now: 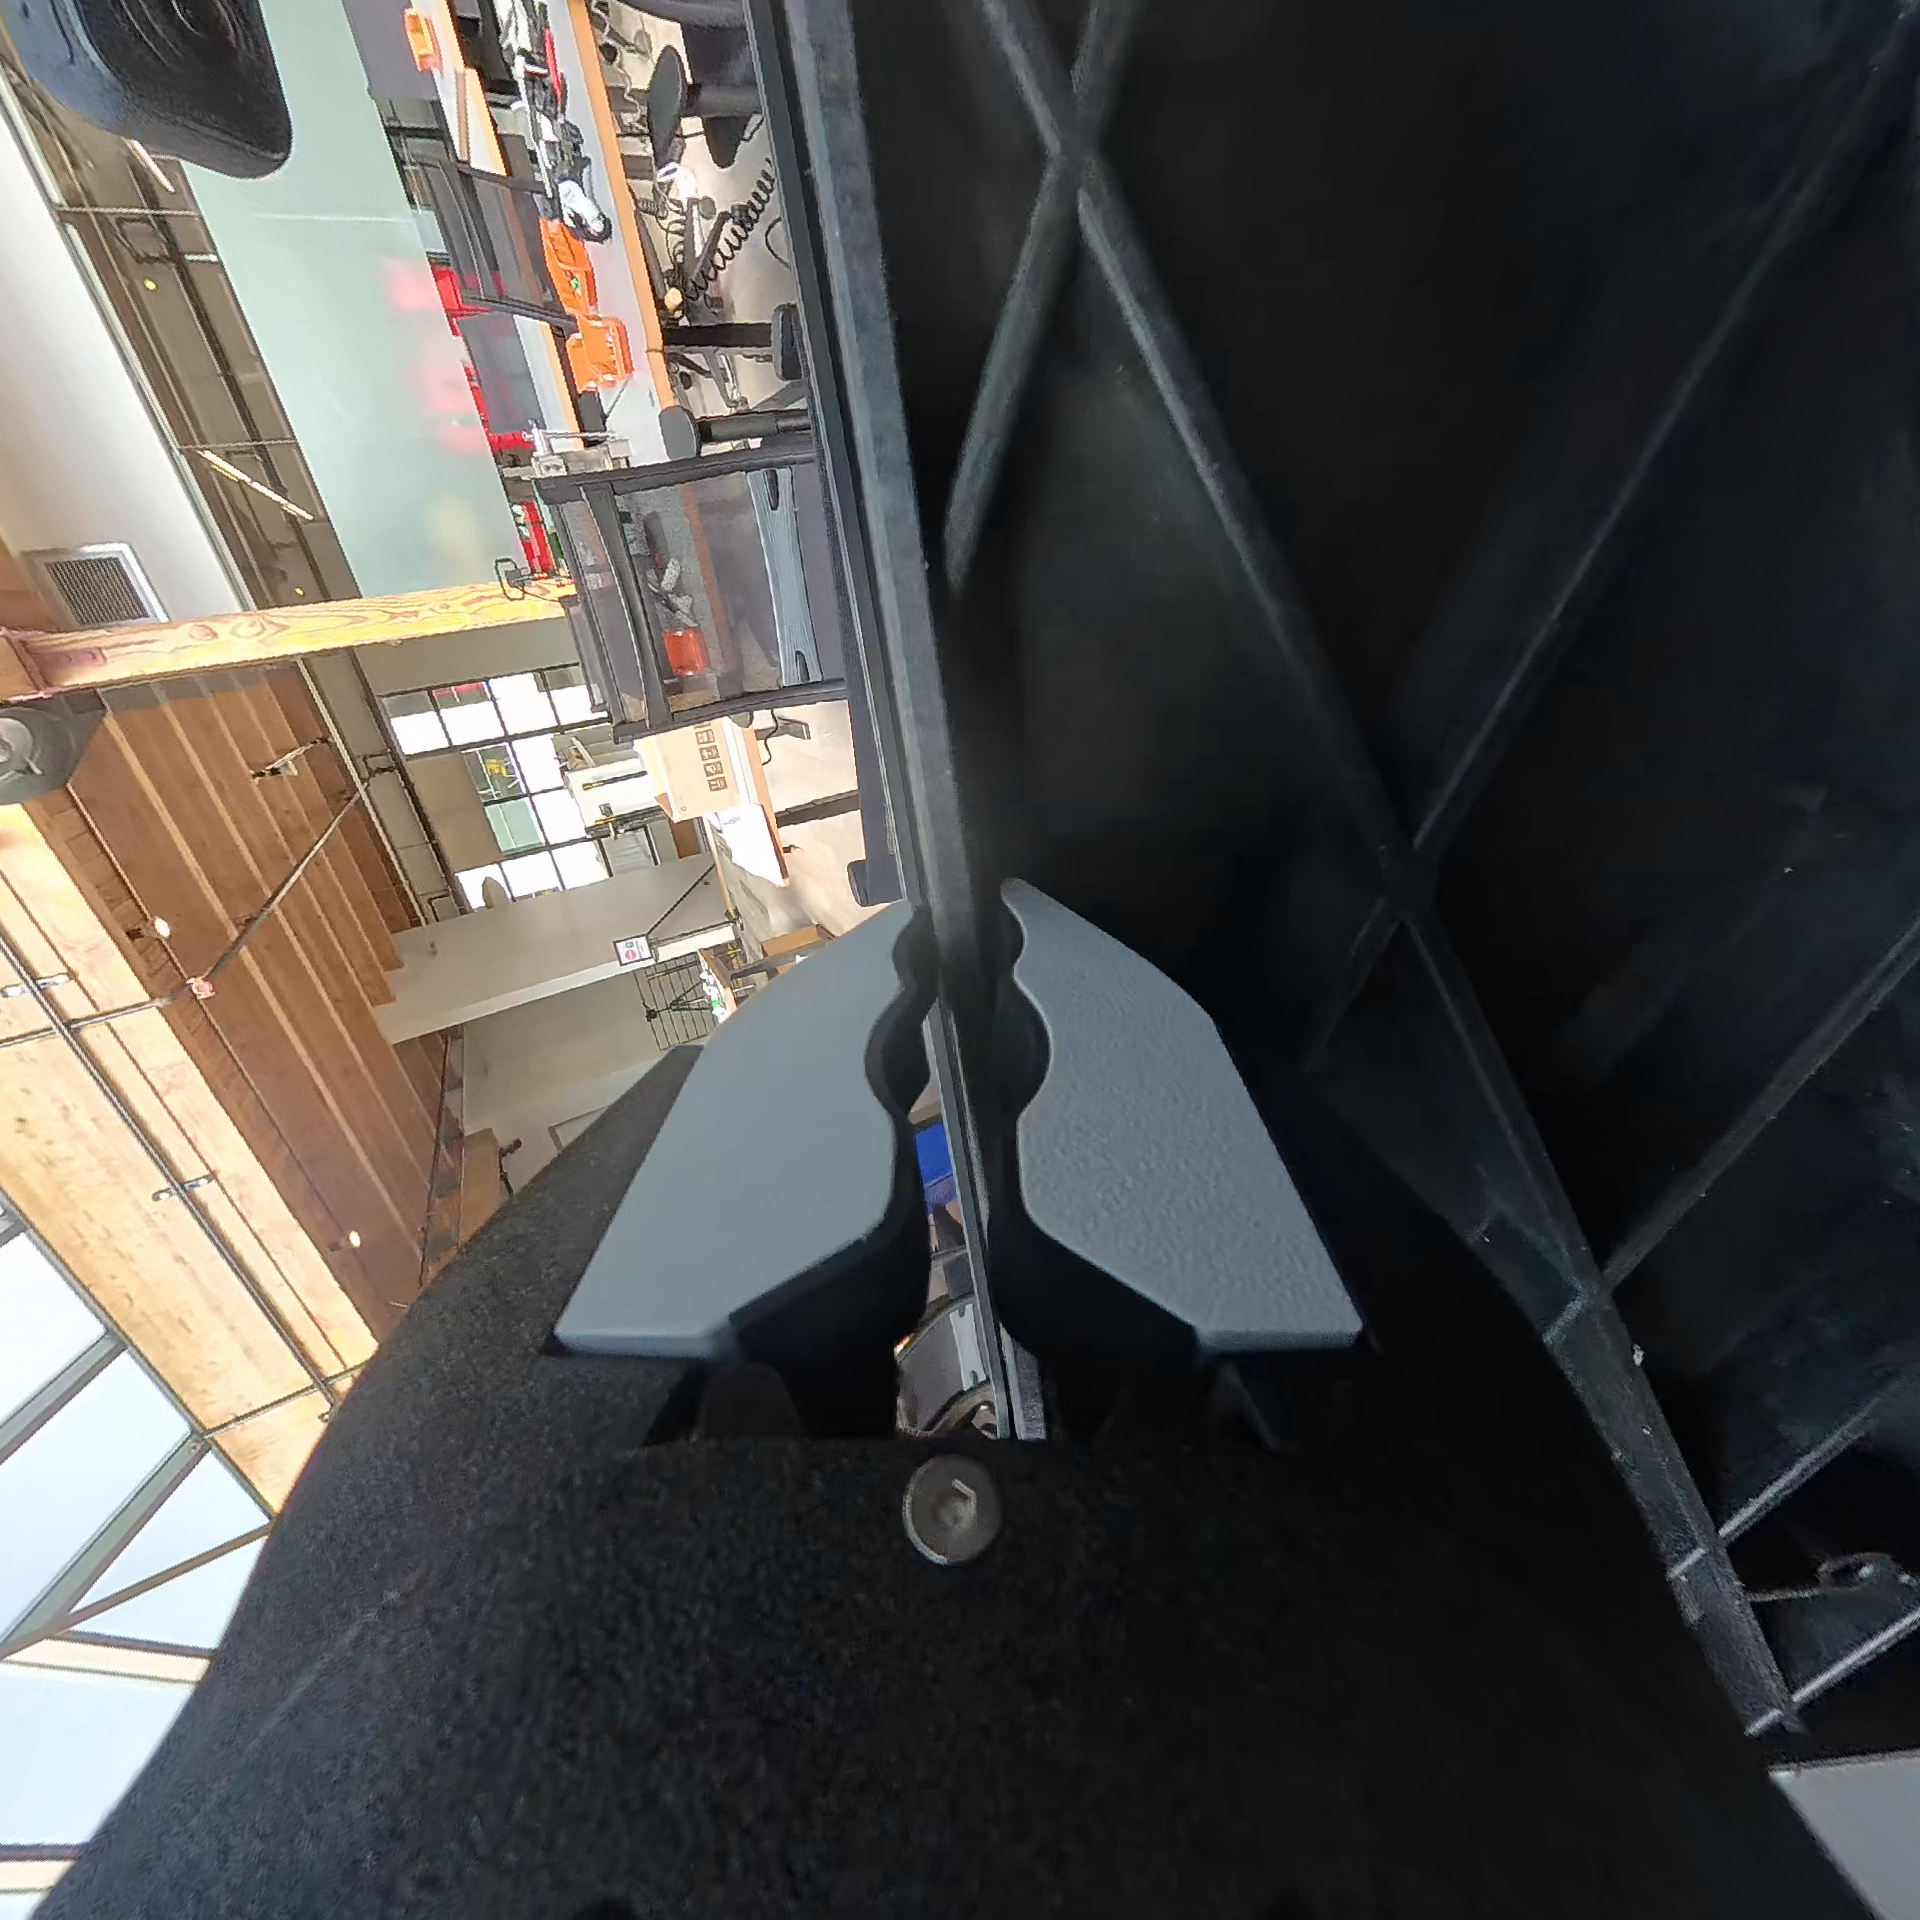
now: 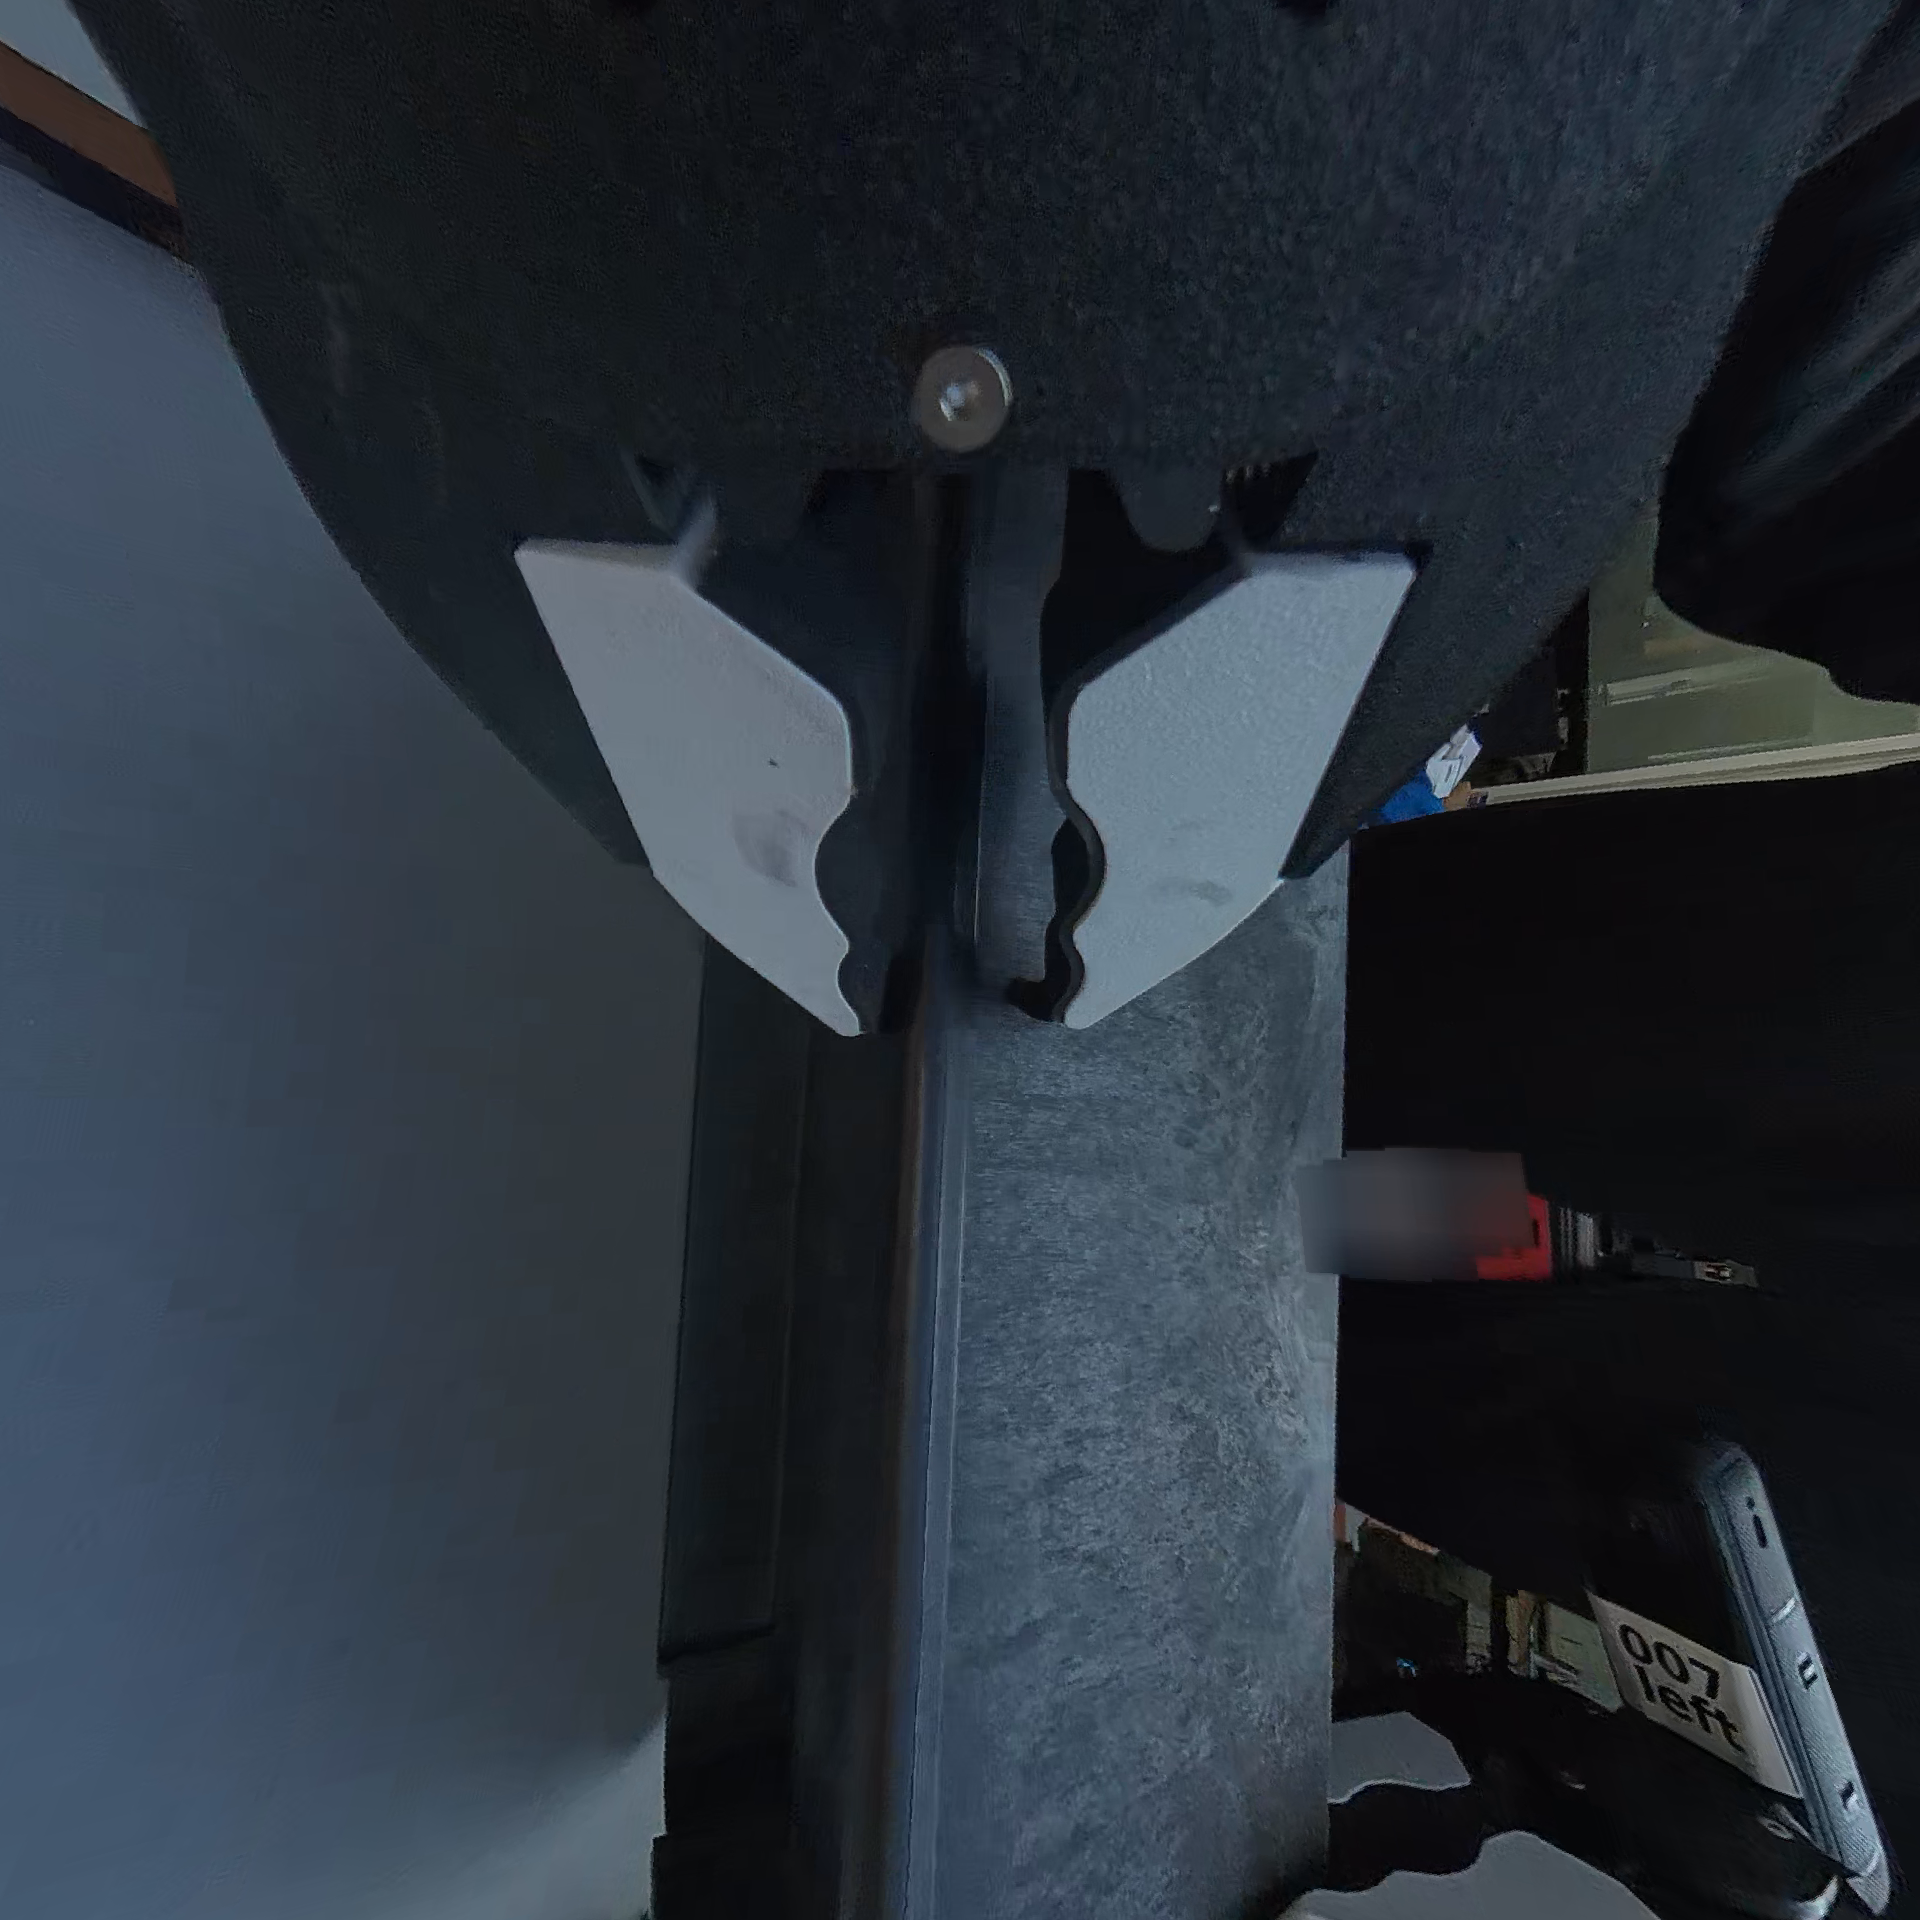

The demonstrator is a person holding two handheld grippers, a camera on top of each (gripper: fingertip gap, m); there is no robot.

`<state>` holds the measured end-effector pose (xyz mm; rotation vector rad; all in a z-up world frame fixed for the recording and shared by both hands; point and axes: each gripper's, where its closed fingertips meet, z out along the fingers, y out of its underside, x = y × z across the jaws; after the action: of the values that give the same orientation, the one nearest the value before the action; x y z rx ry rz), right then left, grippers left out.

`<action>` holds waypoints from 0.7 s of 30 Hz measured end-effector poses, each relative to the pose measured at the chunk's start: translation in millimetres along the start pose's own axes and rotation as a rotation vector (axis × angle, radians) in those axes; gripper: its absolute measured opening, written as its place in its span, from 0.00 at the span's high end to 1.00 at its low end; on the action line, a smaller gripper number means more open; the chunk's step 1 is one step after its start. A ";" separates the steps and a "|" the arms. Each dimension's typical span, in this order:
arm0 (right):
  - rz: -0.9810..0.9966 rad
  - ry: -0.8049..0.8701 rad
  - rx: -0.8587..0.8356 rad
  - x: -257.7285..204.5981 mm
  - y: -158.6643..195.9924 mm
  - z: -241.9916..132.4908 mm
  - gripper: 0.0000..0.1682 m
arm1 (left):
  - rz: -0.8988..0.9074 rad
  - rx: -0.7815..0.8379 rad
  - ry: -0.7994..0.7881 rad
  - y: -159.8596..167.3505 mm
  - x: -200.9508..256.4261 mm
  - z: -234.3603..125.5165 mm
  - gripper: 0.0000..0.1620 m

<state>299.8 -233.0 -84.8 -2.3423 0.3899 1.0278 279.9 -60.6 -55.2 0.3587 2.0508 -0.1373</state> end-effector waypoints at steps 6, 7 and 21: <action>-0.183 0.477 0.077 21.1 -10.4 -26.4 0.91 | 0.009 0.016 -0.004 2.0 -2.4 12.3 0.95; -0.223 0.602 0.097 21.2 -13.3 -34.9 0.90 | 0.009 0.020 -0.005 2.0 -2.5 12.8 0.95; -0.381 1.622 0.108 -58.6 111.0 -68.9 0.81 | -0.035 0.020 0.046 5.8 -5.9 34.5 0.95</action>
<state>250.0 -360.6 -43.3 -2.4543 0.4655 -1.1932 313.3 -64.8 -66.6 0.3416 2.1029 -0.1724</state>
